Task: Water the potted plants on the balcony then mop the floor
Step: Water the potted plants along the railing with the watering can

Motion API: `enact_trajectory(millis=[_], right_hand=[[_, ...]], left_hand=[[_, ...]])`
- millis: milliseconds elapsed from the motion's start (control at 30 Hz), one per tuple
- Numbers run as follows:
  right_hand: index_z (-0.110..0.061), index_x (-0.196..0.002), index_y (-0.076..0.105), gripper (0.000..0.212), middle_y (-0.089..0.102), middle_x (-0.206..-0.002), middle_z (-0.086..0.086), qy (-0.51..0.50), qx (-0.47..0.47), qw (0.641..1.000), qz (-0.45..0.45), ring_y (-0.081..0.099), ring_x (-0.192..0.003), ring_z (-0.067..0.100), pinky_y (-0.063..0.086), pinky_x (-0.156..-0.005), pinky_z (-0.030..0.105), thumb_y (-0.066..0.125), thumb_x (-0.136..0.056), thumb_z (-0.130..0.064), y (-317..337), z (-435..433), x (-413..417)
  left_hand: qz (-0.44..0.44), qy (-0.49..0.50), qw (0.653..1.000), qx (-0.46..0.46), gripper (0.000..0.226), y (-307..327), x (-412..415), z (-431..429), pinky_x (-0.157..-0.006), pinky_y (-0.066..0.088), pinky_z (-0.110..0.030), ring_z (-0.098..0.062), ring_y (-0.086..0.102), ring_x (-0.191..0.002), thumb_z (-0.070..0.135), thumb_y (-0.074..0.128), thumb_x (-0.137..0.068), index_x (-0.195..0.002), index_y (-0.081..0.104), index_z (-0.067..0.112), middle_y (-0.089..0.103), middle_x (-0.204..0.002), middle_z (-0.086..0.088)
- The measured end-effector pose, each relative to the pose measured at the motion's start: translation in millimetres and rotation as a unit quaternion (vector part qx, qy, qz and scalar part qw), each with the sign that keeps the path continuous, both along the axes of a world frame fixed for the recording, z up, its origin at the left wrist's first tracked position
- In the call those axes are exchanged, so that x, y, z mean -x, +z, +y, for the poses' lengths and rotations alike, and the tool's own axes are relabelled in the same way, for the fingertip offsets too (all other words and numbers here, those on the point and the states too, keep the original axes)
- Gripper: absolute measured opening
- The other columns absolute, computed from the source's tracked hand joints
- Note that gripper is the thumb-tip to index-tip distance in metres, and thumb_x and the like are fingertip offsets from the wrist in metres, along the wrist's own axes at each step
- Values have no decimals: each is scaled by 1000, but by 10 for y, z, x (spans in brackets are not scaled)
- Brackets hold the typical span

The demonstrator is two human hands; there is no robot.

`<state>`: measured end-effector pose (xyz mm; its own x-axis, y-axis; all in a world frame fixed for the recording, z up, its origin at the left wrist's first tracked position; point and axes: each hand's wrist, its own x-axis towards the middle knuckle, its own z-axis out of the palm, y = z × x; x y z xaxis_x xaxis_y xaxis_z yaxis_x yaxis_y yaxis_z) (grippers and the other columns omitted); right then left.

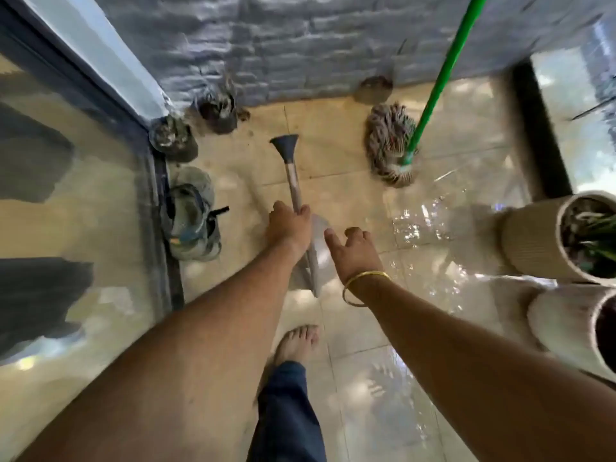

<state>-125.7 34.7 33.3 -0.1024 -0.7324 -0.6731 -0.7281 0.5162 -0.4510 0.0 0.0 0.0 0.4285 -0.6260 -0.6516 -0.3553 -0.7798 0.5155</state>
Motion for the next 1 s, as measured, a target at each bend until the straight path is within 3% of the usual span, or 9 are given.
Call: enact_trajectory(millis=[233, 333, 433, 500, 567, 700, 800, 900, 1000], right_hand=[[-4, -126, 62, 75, 66, -126, 20, -43, -63, 997, -22, 63, -110, 38, 51, -95, 45, 38, -93, -68, -666, -10, -256], [-5, -129, 62, 76, 65, -129, 20, -43, -115, 992, -26, 61, -110, 35, 46, -89, 38, 31, -98, -68, -813, 29, -295], [-8, -132, 63, 73, 64, -133, 20, -63, -144, 986, -63, 60, -117, 35, 46, -100, 41, 28, -102, -64, -946, 88, -333], [-9, -135, 62, 64, 64, -134, 19, -95, -160, 978, -95, 59, -121, 35, 45, -109, 46, 31, -104, -56, -981, 102, -335], [-9, -136, 62, 59, 65, -133, 18, -110, -183, 971, -106, 59, -122, 35, 43, -111, 48, 34, -105, -51, -959, 81, -305], [-10, -133, 64, 54, 67, -128, 15, -110, -200, 968, -101, 61, -117, 31, 46, -106, 41, 38, -106, -48, -689, -10, -103], [-11, -129, 66, 51, 68, -121, 12, -102, -197, 970, -103, 62, -110, 28, 48, -98, 37, 39, -106, -47, -343, -14, 99], [-15, -126, 68, 50, 70, -121, 13, -130, -184, 968, -109, 64, -114, 30, 49, -106, 45, 39, -105, -49, 71, 56, 314], [-14, -123, 70, 47, 71, -120, 13, -162, -172, 964, -118, 65, -114, 31, 49, -108, 47, 40, -105, -47, 575, 111, 561]], left_hand=[[86, 63, 994, -17, 50, -548, 25, 24, -78, 57, -35, -29, 70, -95, 48, 52, -94, -123, 57, 8, 72, -113, -11], [115, 71, 990, -27, 56, -771, 12, 22, -67, 60, -34, -26, 73, -86, 53, 47, -89, -123, 60, 11, 74, -104, -12], [185, 122, 974, -36, 43, -832, 24, -76, -63, 60, -32, -28, 75, -88, 43, 48, -99, -122, 59, 8, 75, -102, -11], [250, 180, 951, -35, 32, -793, 41, -140, -62, 61, -32, -24, 75, -76, 32, 45, -106, -120, 59, 6, 76, -94, -10], [271, 194, 942, -48, 31, -793, 56, -169, -75, 63, -39, -21, 71, -68, 27, 43, -108, -116, 62, 3, 74, -83, -7], [271, 198, 938, -83, 31, -494, 211, -147, -88, 61, -44, -20, 71, -72, 27, 45, -108, -86, 63, 14, 71, -74, -3], [274, 191, 938, -88, 32, -156, 373, -162, -85, 61, -44, -22, 70, -71, 28, 44, -108, -93, 64, 7, 70, -74, -6], [275, 131, 950, -72, 39, 343, 596, -171, -65, 58, -37, -23, 67, -63, 26, 37, -109, -121, 58, -4, 66, -77, -8], [278, 130, 947, -90, 30, 928, 848, -175, -64, 61, -41, -27, 70, -65, 27, 42, -109, -101, 56, 2, 66, -79, -12]])
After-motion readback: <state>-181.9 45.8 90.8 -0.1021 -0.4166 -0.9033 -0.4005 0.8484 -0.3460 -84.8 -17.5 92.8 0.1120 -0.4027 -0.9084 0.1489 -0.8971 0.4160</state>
